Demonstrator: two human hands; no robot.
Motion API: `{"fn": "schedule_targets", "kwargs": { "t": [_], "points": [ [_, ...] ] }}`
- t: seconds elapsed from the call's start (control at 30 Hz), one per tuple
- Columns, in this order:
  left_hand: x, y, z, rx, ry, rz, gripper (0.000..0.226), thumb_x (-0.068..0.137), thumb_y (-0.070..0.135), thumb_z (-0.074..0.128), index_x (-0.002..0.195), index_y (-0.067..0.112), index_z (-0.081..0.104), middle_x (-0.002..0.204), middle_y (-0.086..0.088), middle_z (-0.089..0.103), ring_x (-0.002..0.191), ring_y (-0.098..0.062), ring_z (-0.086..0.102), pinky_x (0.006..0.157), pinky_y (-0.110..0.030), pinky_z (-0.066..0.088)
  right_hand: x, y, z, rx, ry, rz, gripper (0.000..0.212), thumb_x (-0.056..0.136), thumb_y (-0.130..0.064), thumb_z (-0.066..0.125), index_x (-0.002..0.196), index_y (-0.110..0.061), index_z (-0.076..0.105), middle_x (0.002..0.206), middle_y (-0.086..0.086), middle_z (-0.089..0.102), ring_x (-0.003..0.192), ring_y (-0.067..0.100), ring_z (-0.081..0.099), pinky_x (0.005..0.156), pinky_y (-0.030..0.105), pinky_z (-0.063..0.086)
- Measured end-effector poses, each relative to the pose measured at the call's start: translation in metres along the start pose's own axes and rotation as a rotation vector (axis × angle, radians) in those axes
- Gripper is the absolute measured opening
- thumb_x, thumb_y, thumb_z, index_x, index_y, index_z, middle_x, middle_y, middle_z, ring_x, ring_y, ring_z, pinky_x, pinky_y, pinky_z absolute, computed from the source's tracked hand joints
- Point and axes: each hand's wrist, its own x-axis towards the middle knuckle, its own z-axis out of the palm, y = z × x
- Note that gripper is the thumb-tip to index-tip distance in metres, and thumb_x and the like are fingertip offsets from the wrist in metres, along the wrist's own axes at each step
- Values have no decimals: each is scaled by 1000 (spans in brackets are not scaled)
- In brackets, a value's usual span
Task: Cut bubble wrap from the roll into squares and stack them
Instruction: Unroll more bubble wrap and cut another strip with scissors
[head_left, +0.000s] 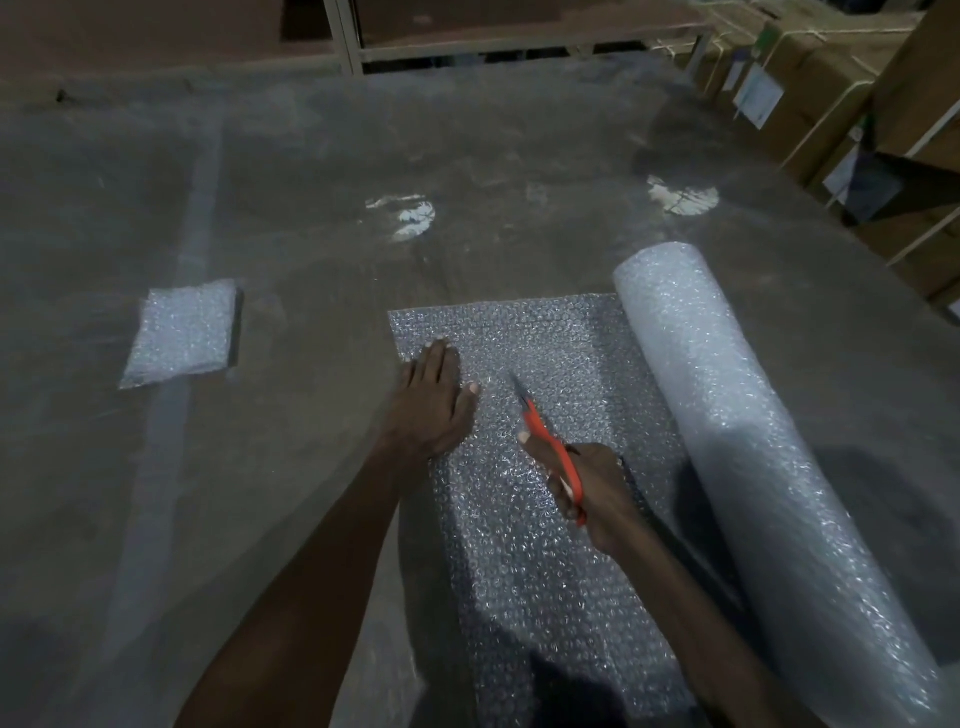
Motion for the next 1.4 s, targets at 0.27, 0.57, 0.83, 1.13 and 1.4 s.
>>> {"fn": "schedule_targets", "kwargs": {
  "t": [0.27,0.57,0.83,1.13,1.4],
  "points": [
    [-1,1,1,-14,11,0,70,105,51,15,158,5,11,167,-15,5,154,-26,0,124,-44,-1,3,0,0,9,-19,-5,40,78,-39,84,69,-7,63,49,2,52,33,12,38,35,20,31],
    [-2,1,-1,6,-7,3,70,106,51,15,158,5,8,167,-15,3,154,-27,-2,124,-44,0,13,-4,3,1,-2,5,41,76,-40,86,75,-5,66,54,4,54,35,12,38,36,20,29],
    [-2,3,-4,19,-15,7,76,101,54,7,158,4,8,166,-16,3,154,-27,-1,123,-43,-2,17,-4,3,10,-4,-4,40,76,-41,86,67,-9,65,50,3,53,35,13,37,36,20,29],
    [1,3,-8,74,-36,10,76,100,53,8,158,4,8,166,-17,4,154,-29,1,124,-46,2,25,-12,7,-7,-7,-28,39,79,-34,86,66,-7,62,48,3,51,34,12,37,36,20,30],
    [6,5,-7,76,-21,2,71,103,49,13,158,5,7,167,-15,3,154,-27,0,124,-47,3,28,-17,10,4,0,-13,39,78,-40,85,67,-9,64,50,4,54,36,13,39,37,19,31]
  ]
}}
